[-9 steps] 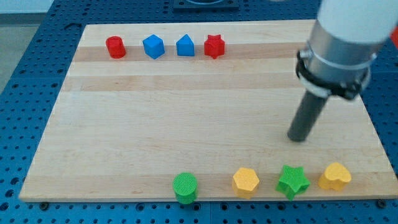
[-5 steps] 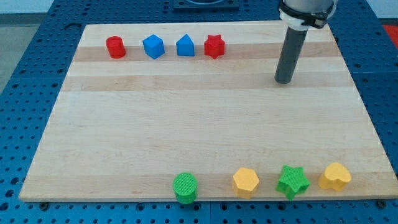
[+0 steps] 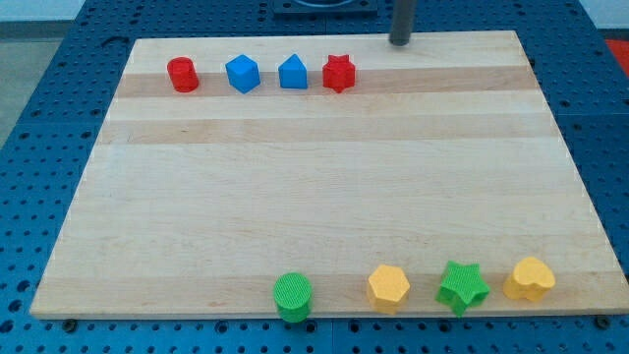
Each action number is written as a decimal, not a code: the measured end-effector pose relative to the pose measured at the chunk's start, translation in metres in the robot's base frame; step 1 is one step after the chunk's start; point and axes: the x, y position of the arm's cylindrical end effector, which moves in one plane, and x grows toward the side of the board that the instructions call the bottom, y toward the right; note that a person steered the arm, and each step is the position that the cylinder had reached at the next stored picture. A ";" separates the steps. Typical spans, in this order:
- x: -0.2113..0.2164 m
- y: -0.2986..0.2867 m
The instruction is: Move the red star towards down
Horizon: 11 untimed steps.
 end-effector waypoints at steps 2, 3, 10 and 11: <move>0.033 -0.039; 0.047 -0.050; 0.176 -0.179; 0.225 -0.189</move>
